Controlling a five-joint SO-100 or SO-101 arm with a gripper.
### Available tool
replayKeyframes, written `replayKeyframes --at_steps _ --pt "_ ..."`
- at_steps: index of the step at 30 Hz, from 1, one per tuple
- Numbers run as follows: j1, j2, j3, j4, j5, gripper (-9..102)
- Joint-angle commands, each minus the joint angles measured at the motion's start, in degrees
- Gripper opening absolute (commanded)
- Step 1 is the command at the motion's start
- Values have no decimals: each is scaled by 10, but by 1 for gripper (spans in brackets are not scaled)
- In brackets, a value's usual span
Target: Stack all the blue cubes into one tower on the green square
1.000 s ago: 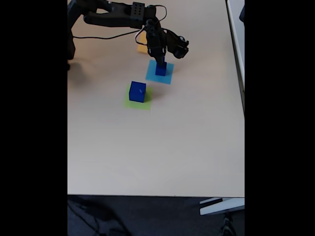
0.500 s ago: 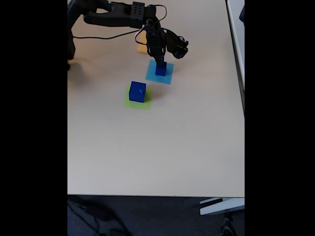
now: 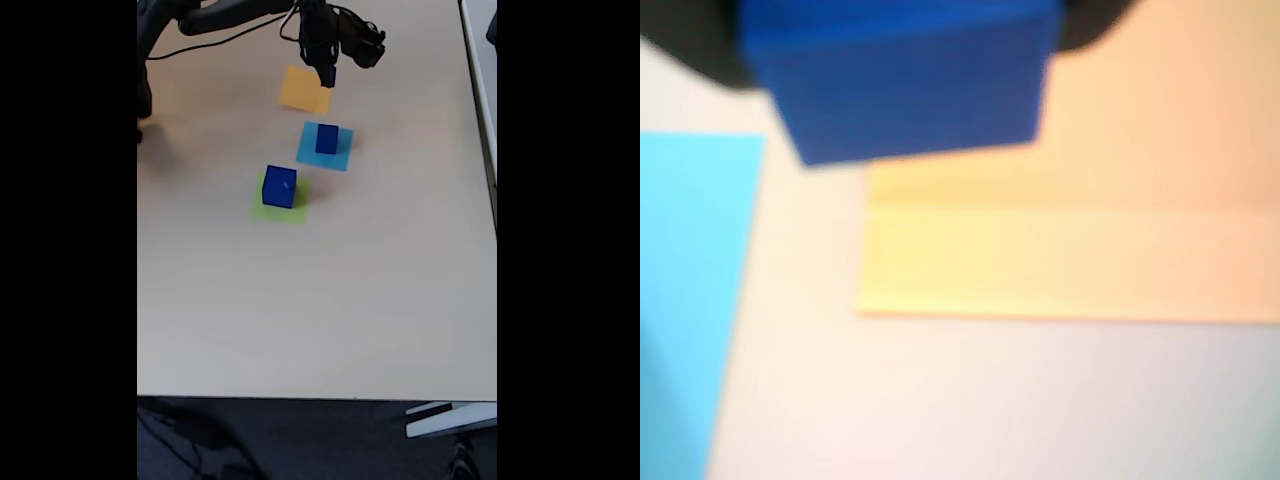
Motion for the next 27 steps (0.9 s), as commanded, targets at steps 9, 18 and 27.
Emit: replayKeyframes --at_steps 9,18,27 --pt "-83 -48 -27 -11 167 0" --pt "-63 -31 19 -12 162 0" --pt "-43 -49 20 -25 156 0"
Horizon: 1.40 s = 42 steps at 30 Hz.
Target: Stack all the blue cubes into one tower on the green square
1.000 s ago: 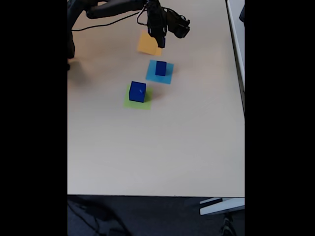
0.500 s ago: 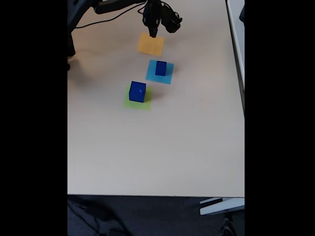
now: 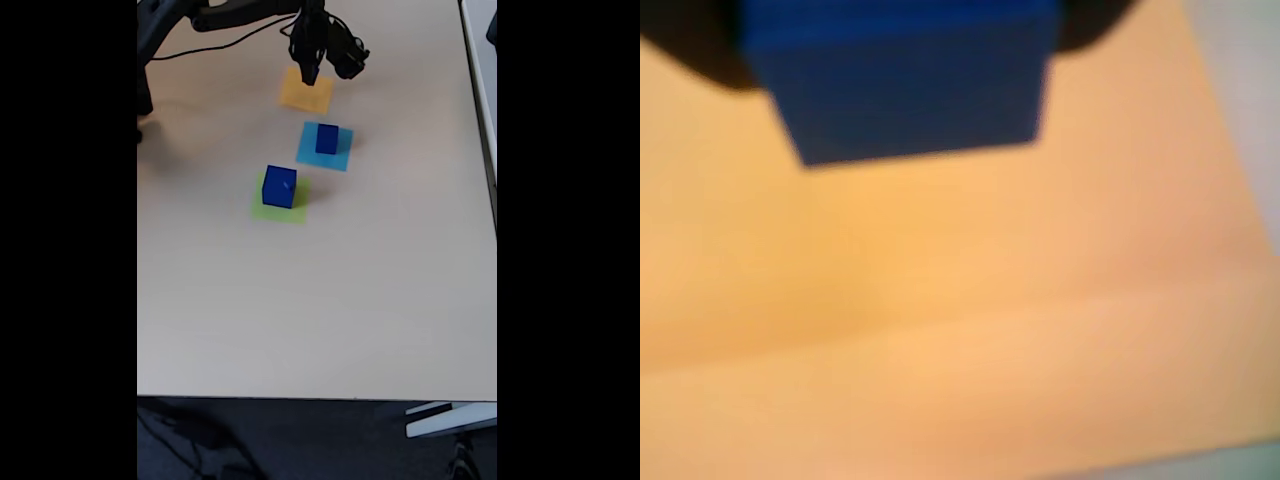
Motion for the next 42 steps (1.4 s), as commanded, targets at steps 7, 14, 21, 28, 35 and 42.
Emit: replayKeyframes --at_steps 7,14,21,28,35,42 --pt "2 4 -4 -9 9 0" --pt "-5 -13 -5 -10 23 0" --pt "-7 -21 -3 -9 25 0" --pt "-9 -25 -2 -10 24 3" --pt "-8 -27 -2 -10 24 3" --pt "-8 -29 -4 -10 22 8"
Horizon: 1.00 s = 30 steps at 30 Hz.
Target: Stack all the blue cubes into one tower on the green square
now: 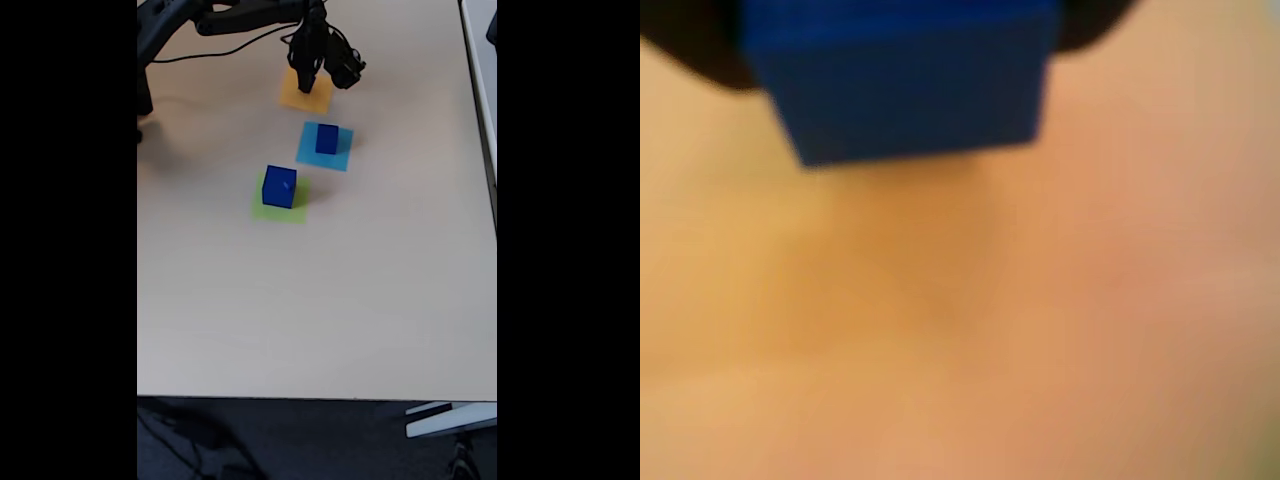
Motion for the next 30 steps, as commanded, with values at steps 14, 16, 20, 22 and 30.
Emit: replayKeyframes --at_steps 14,16,20,22,30 --pt "0 11 -6 -6 -5 14" --pt "0 10 -7 -7 -8 15" --pt "1 7 -15 -7 -18 18" --pt "-1 4 -26 -7 -25 20" --pt "3 -5 -120 -18 -110 22"
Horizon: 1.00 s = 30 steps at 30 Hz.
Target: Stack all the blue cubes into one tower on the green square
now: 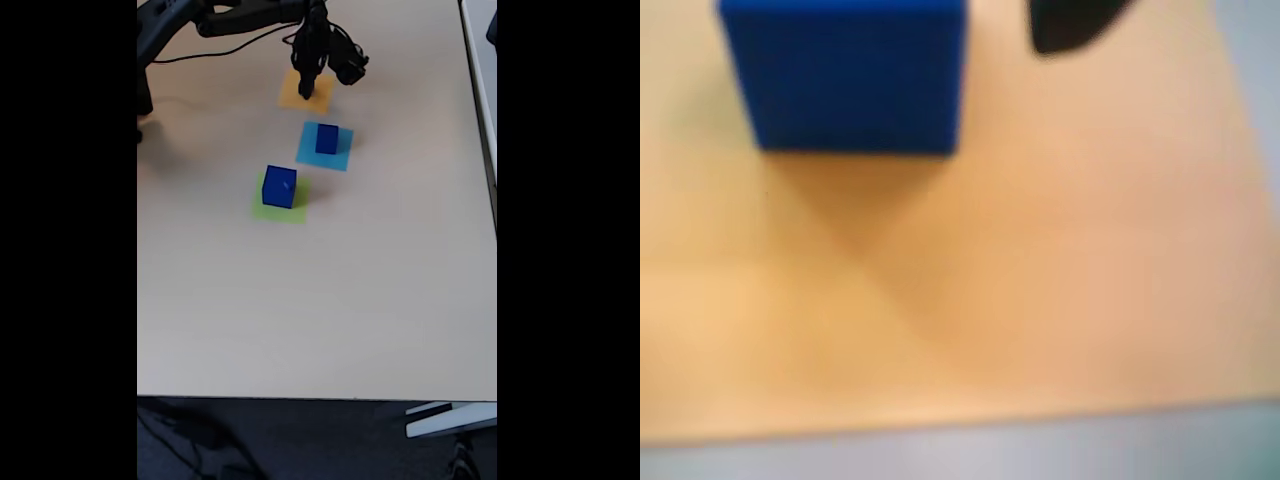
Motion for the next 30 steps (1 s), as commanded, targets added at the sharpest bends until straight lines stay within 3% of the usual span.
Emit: replayKeyframes --at_steps 1,8,21,30 --pt "2 8 -76 -9 -36 22" --pt "33 36 -119 -37 -127 24" --pt "221 154 -64 -33 -333 25" --pt "301 141 -63 -4 -358 26"
